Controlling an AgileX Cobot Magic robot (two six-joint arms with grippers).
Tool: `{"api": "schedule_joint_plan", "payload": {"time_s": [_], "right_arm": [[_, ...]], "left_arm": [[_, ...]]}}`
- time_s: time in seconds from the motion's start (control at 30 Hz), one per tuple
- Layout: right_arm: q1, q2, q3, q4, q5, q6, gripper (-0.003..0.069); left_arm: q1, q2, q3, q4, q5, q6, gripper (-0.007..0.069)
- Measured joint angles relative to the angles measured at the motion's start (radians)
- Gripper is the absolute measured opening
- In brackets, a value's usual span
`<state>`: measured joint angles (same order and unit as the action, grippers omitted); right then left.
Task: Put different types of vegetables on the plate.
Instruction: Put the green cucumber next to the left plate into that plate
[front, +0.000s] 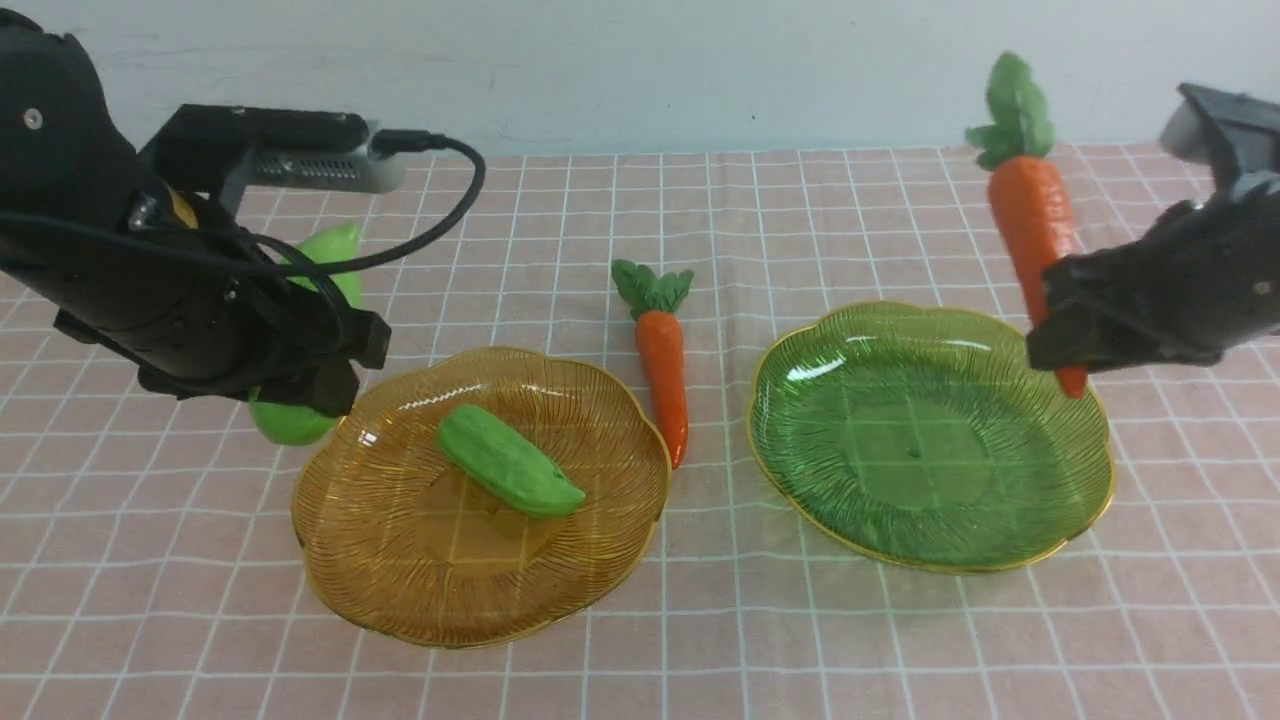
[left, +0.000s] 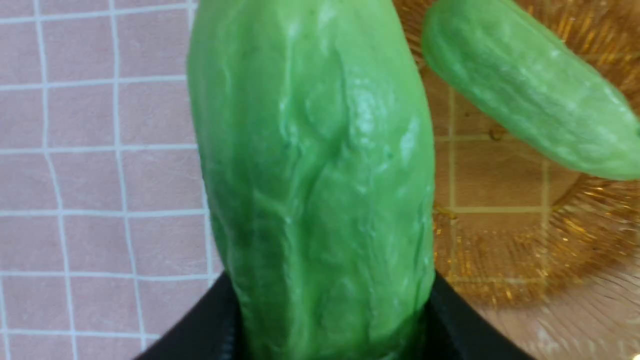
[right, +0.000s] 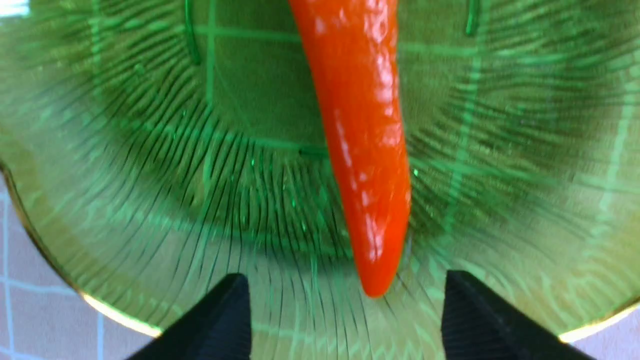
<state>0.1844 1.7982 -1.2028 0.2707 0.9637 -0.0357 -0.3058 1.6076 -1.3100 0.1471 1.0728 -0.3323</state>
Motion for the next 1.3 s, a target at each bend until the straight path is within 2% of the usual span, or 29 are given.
{"api": "schedule_joint_plan", "payload": {"time_s": [0.1,0.3,0.43,0.57,0.63,0.73,0.87,1.03,1.3], "right_arm": [[0.0,-0.013,0.0,-0.004,0.036,-0.004,0.0488],[0.0,-0.15,0.0,-0.004,0.101,-0.026,0.0501],[0.0,-0.249,0.0,-0.019,0.118,-0.033,0.0502],[0.0,-0.328,0.0,-0.042,0.138,-0.034,0.0502],[0.0,-0.355,0.0,-0.047,0.153,-0.034,0.0502],[0.0,-0.382,0.0,-0.049,0.165,-0.034,0.0502],[0.0,-0.39,0.0,-0.049,0.169,-0.034,0.0502],[0.0,-0.39,0.0,-0.049,0.17,-0.034,0.0502],[0.0,-0.39,0.0,-0.049,0.18,-0.048,0.0502]], "left_arm": [[0.018,0.006,0.011,-0.002,0.011,0.0,0.0304],[0.019,0.128,0.02,-0.063,0.014,0.014,0.0344],[0.019,0.199,0.02,-0.092,0.014,0.035,0.0453],[0.019,0.204,-0.027,-0.098,0.054,0.04,0.0619],[0.019,0.204,-0.076,-0.109,0.076,0.051,0.0649],[0.011,0.204,-0.178,-0.175,0.054,0.094,0.0647],[-0.069,0.253,-0.327,-0.252,-0.052,0.15,0.0597],[-0.155,0.463,-0.566,-0.251,-0.086,0.162,0.0573],[-0.162,0.748,-0.828,-0.218,-0.12,0.159,0.0573]]}}
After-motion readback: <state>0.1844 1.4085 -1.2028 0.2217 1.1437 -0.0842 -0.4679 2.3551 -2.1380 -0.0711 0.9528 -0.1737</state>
